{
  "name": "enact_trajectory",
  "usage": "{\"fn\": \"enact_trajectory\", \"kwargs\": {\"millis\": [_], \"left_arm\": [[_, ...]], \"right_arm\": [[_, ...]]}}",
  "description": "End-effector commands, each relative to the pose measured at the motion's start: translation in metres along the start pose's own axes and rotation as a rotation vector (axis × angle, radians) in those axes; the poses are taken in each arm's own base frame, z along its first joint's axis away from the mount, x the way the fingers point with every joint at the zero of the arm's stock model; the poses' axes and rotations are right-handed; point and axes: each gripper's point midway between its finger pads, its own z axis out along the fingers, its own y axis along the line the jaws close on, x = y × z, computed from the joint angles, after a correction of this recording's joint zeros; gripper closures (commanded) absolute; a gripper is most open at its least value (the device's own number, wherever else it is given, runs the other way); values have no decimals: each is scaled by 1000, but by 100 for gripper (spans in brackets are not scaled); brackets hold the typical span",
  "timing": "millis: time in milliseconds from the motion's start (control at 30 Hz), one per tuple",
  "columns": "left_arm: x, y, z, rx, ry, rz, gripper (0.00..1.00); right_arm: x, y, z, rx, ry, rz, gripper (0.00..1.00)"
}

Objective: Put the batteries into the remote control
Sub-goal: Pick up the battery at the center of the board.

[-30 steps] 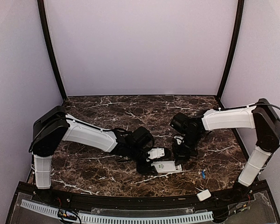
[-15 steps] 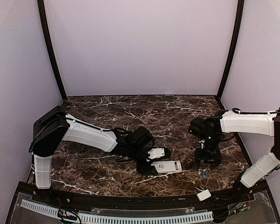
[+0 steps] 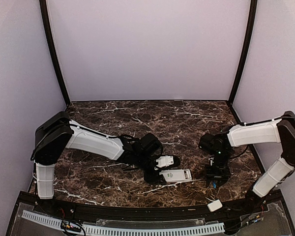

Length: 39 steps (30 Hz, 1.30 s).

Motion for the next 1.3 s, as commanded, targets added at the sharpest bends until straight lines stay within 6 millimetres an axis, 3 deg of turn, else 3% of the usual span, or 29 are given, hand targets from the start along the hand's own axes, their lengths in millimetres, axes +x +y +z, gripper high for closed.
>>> {"fn": "enact_trajectory", "kwargs": {"millis": [0, 133, 200, 667, 733, 833, 967, 1100, 1267], "left_arm": [[88, -25, 23, 90, 278, -110, 84], [88, -25, 23, 89, 278, -110, 84], [88, -25, 23, 89, 278, -110, 84], [87, -25, 23, 90, 277, -109, 84], [88, -25, 23, 89, 278, -111, 84], [88, -25, 23, 90, 278, -110, 84], [89, -25, 24, 91, 281, -110, 84], [89, -25, 24, 91, 284, -111, 84], [88, -25, 24, 90, 282, -110, 84]], "right_arm": [[-10, 6, 4, -14, -17, 3, 63], [-11, 6, 10, 6, 1, -6, 80], [-14, 5, 10, 24, -8, -7, 84], [-42, 10, 4, 92, -77, -53, 83], [-46, 11, 3, 102, -85, -63, 86], [-51, 13, 2, 108, -97, -74, 99], [-58, 23, -1, 86, -110, -122, 100], [-66, 39, -14, 28, -156, -198, 100], [-76, 60, -46, -64, -273, -301, 100]]}}
